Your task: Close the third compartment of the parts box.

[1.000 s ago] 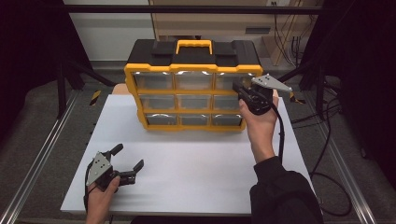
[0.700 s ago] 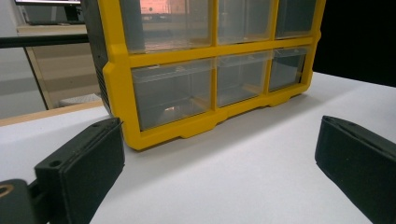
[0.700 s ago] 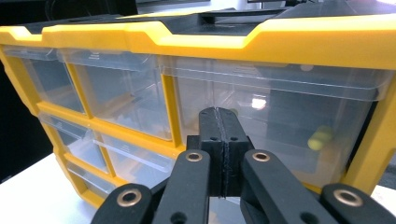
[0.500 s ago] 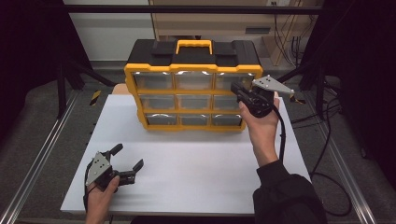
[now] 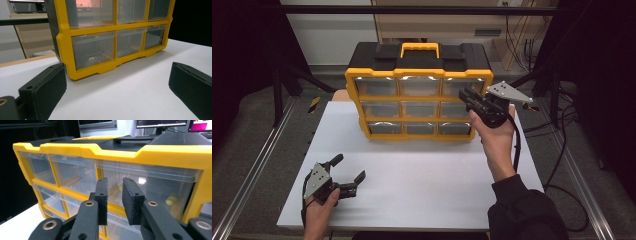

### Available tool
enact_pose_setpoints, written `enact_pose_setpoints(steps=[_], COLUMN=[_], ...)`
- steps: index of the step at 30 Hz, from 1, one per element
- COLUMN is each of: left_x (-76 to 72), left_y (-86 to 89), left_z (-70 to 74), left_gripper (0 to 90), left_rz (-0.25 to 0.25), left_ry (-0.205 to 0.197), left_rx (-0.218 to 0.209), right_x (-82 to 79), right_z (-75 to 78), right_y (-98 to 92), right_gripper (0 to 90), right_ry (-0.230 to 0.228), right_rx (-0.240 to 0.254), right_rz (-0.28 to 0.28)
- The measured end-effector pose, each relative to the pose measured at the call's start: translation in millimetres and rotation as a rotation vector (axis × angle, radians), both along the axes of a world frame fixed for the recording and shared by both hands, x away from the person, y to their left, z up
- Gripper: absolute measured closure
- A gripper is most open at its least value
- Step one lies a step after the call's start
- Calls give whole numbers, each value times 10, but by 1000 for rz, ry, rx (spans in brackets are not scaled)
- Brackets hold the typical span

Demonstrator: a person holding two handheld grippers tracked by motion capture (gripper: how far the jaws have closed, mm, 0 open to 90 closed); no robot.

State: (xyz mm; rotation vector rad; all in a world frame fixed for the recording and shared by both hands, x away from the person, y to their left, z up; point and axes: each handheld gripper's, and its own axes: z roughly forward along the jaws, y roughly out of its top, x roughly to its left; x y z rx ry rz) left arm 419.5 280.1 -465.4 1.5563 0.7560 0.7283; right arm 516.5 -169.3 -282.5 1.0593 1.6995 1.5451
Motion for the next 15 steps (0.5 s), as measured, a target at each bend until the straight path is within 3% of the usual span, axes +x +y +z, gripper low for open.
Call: enact_pose_setpoints(steps=[15], left_x=[1], left_y=[0], left_z=[-2], left_gripper=[9], left_rz=[1], left_ry=[1], left_rx=[0], right_x=[-73], right_z=[30], right_y=[7], right_gripper=[561], right_ry=[-60], right_rx=[5], right_rz=[20])
